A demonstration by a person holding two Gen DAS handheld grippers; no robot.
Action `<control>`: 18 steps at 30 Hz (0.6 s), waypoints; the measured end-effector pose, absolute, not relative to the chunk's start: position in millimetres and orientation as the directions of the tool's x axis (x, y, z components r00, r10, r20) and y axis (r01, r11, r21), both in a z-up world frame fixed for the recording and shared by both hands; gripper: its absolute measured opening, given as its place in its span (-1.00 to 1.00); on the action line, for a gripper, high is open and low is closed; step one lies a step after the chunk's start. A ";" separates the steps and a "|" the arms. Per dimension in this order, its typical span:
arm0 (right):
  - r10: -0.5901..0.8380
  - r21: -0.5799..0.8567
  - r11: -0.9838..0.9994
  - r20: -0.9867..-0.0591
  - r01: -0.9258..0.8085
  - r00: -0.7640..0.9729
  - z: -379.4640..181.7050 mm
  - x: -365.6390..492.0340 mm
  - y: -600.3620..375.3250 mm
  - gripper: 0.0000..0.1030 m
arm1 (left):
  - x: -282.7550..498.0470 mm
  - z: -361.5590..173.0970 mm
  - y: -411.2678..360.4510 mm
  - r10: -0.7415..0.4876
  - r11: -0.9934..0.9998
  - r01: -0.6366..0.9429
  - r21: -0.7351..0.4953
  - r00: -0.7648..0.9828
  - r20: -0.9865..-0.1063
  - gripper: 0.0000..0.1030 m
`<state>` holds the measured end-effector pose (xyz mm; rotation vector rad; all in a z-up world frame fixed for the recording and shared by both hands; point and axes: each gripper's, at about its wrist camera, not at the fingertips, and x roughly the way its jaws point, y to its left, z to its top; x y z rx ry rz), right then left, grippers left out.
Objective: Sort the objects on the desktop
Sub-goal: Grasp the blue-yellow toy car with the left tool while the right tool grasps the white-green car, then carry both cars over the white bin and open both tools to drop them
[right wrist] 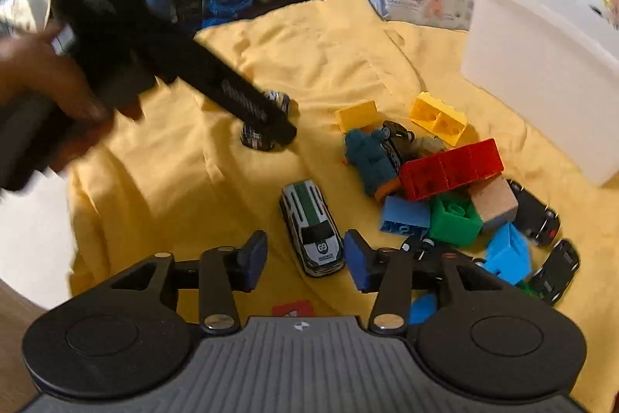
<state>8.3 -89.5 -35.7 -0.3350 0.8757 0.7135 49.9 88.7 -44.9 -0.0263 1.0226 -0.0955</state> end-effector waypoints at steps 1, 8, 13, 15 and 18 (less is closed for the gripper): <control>0.432 0.023 0.734 -0.786 -0.679 0.441 -33.0 11.6 -91.2 -0.06 | 49.0 -44.9 88.2 -0.089 0.995 0.077 -0.057 0.521 -0.849 -0.10; 0.462 0.067 0.686 -0.810 -0.725 0.362 -49.2 33.0 -84.2 -0.03 | 36.2 -39.9 90.1 -0.130 0.987 0.146 -0.065 0.495 -0.859 -0.11; 0.475 0.036 0.660 -0.794 -0.750 0.380 -51.5 27.3 -89.4 -0.32 | 21.3 -35.0 92.8 -0.140 0.989 0.118 -0.093 0.496 -0.857 -0.11; 0.481 0.035 0.658 -0.788 -0.752 0.384 -45.0 26.5 -94.0 -0.33 | 15.6 -25.2 90.3 -0.153 0.987 0.120 -0.106 0.508 -0.848 -0.11; 0.498 0.002 0.657 -0.752 -0.754 0.431 -24.3 24.4 -105.2 -0.33 | 11.1 0.6 80.3 -0.170 0.983 0.148 -0.105 0.552 -0.816 -0.11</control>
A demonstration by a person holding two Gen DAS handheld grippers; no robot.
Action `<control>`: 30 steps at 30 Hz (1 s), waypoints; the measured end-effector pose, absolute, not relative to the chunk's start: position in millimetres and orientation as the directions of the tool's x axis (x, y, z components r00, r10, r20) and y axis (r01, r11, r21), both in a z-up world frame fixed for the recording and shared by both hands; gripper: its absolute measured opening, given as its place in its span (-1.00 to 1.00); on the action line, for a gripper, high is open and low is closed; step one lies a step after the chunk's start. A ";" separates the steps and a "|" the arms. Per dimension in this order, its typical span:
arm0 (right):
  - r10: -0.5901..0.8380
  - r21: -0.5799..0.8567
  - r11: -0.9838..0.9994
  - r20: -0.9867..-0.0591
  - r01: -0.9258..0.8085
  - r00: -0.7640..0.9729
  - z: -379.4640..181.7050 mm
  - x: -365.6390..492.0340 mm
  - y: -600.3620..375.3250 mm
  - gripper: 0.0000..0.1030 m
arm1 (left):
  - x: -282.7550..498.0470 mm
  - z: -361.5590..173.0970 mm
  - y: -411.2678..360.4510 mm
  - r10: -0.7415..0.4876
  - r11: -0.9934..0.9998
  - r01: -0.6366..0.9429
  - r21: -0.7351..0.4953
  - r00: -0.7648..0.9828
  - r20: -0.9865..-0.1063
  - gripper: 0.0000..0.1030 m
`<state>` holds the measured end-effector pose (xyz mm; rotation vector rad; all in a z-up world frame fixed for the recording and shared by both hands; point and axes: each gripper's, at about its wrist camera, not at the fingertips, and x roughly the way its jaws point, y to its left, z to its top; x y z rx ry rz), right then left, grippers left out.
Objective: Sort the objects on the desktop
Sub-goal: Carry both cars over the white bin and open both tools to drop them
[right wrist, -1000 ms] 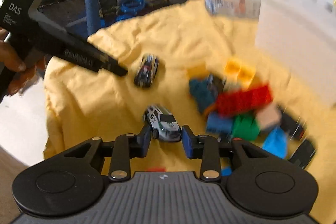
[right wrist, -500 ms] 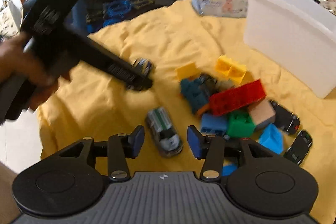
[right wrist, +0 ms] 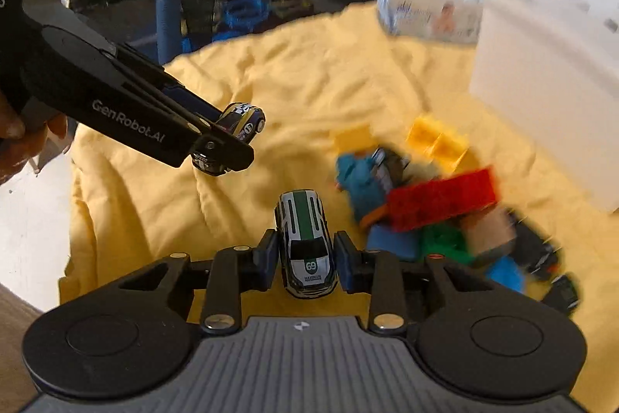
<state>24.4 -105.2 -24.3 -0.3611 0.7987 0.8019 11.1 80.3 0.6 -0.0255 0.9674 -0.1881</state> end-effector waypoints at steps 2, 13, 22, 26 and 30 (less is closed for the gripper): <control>0.509 -0.012 0.662 -0.727 -0.749 0.462 -8.1 27.3 -114.2 -0.33 | 14.7 19.6 72.3 -0.180 0.981 0.170 -0.097 0.587 -0.789 -0.11; 0.408 -0.091 0.831 -0.573 -0.549 0.711 70.2 110.3 -191.3 -0.33 | 105.5 107.1 2.7 -0.252 0.959 0.276 -0.059 0.741 -0.623 -0.11; 0.299 -0.075 0.915 -0.533 -0.396 0.791 73.9 190.5 -230.5 -0.33 | 216.2 89.9 -42.7 -0.147 0.979 0.205 0.025 0.779 -0.610 -0.11; 0.269 -0.071 0.925 -0.574 -0.374 0.773 57.8 211.3 -239.5 -0.31 | 242.1 74.1 -46.3 -0.134 0.981 0.193 0.021 0.750 -0.648 -0.10; 0.280 -0.051 0.925 -0.578 -0.377 0.766 49.3 213.4 -243.8 -0.24 | 236.9 73.3 -43.6 -0.136 0.980 0.197 0.022 0.749 -0.648 -0.10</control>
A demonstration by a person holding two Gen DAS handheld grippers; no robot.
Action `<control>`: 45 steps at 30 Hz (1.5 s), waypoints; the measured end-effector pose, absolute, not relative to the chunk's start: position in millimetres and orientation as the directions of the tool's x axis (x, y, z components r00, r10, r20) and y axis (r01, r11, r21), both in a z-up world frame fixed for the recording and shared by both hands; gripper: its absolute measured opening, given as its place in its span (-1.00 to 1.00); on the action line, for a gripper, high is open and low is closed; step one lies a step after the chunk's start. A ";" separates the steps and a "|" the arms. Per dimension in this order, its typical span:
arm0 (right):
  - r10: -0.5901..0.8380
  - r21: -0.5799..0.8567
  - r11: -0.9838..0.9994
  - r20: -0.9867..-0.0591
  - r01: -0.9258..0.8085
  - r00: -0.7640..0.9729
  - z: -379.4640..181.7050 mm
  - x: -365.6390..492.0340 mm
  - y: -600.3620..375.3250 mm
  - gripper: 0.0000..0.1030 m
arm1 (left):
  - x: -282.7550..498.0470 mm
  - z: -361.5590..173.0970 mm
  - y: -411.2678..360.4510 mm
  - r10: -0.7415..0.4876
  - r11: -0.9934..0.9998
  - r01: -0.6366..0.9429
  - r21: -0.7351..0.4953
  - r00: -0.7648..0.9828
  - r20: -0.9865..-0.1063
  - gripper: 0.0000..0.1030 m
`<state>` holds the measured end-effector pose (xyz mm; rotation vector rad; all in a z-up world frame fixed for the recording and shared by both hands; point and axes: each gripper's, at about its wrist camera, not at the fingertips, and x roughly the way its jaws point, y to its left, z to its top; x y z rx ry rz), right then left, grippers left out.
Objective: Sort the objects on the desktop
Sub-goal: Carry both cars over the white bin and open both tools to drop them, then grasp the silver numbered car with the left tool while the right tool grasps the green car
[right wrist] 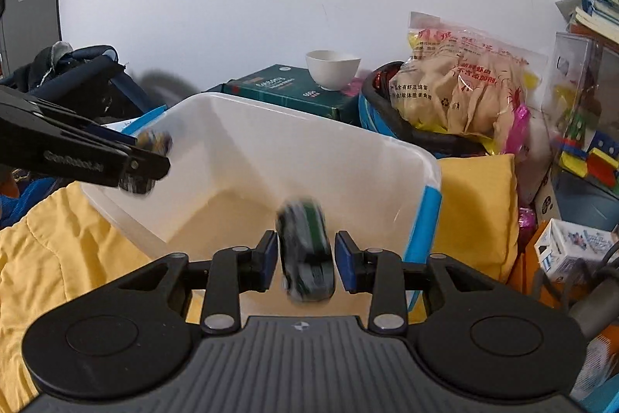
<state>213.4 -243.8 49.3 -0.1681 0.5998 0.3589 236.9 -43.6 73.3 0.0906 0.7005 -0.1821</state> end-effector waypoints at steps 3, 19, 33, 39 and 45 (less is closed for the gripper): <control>0.289 -0.035 0.925 -0.584 -0.380 0.758 49.1 215.6 -245.3 -0.17 | 230.3 76.4 -36.0 -0.144 0.981 0.192 0.003 0.749 -0.646 -0.10; 0.435 0.041 0.854 -0.602 -0.519 0.670 42.7 114.8 -229.2 0.63 | 81.2 52.5 5.5 -0.105 0.989 0.148 0.002 0.708 -0.698 0.35; 0.472 0.094 0.771 -0.749 -0.630 0.465 -17.1 22.8 -203.0 -0.06 | -12.3 -15.2 -5.5 -0.171 0.977 0.207 -0.060 0.573 -0.802 0.35; 0.428 0.041 0.779 -0.764 -0.625 0.483 -23.7 8.9 -201.5 -0.39 | -28.3 -23.4 -21.9 -0.198 0.969 0.234 -0.074 0.564 -0.802 0.35; 0.269 -0.016 0.907 -0.745 -0.420 0.611 -21.1 29.1 -223.1 -0.38 | -25.5 -14.8 -39.1 -0.280 0.921 0.388 -0.040 0.587 -0.759 0.34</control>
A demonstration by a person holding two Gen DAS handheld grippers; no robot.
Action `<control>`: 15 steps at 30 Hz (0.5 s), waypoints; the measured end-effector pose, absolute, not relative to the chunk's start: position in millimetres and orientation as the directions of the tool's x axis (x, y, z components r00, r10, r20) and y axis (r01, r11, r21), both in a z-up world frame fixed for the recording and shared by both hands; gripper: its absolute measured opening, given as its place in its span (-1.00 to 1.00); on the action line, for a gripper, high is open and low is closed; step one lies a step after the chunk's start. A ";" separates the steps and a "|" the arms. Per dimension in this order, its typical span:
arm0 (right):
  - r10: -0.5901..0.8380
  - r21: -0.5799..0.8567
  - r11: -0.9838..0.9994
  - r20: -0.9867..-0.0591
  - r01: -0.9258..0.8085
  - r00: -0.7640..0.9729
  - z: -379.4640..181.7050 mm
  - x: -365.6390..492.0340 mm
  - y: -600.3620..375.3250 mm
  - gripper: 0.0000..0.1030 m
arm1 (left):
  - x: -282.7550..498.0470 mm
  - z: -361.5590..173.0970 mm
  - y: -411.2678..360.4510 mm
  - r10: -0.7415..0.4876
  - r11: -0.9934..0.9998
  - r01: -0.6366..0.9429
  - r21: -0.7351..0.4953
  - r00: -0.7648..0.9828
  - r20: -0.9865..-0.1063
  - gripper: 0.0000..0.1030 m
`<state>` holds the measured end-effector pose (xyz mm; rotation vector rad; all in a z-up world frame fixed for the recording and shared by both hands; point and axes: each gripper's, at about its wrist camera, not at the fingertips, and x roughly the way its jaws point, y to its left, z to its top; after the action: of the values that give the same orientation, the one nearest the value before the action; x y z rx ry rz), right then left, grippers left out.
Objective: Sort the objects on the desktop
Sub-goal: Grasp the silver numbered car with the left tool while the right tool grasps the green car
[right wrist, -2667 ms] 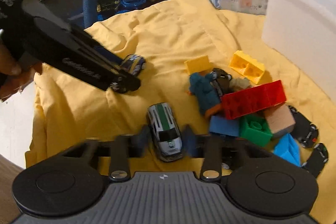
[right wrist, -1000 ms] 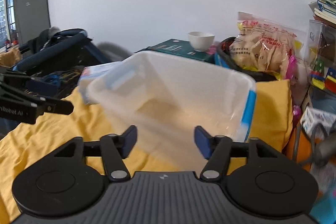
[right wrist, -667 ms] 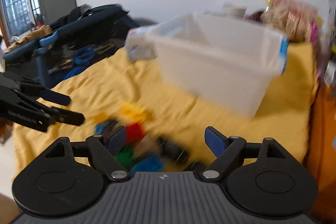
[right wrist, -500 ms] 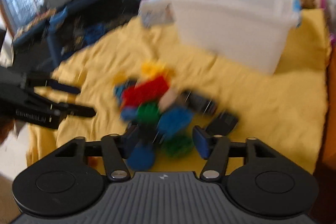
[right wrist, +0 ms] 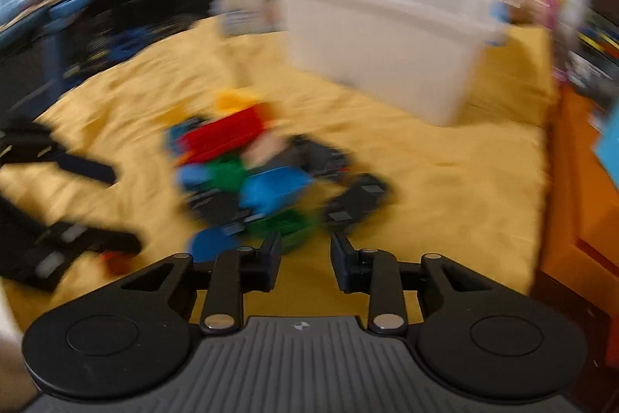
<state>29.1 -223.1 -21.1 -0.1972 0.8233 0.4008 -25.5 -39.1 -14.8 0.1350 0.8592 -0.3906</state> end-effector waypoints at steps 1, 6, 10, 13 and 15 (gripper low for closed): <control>0.258 0.009 0.925 -0.748 -0.379 0.611 -21.8 37.0 -227.6 -0.38 | -22.8 -15.7 -42.4 -0.288 0.909 0.416 -0.028 0.579 -0.763 0.33; 0.298 0.271 0.953 -0.768 -0.134 0.567 -32.1 77.0 -251.2 -0.36 | -8.3 -21.1 -54.7 -0.320 0.841 0.540 0.037 0.550 -0.772 0.27; 0.303 0.336 0.941 -0.792 -0.037 0.530 -46.3 96.7 -249.8 -0.37 | 2.6 -21.9 -55.6 -0.349 0.784 0.619 0.052 0.509 -0.787 0.14; 0.326 0.350 0.935 -0.788 -0.057 0.523 -50.6 101.0 -242.0 -0.55 | 7.3 -21.0 -50.8 -0.373 0.736 0.674 0.060 0.477 -0.796 0.09; 0.287 0.272 0.956 -0.789 -0.109 0.543 -41.2 94.5 -231.4 -0.60 | 9.4 -20.3 -47.8 -0.384 0.691 0.719 0.071 0.448 -0.807 0.08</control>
<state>94.5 -231.4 -41.2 0.1998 0.9704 0.2371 9.4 -47.8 -20.3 0.4400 0.8612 -0.7099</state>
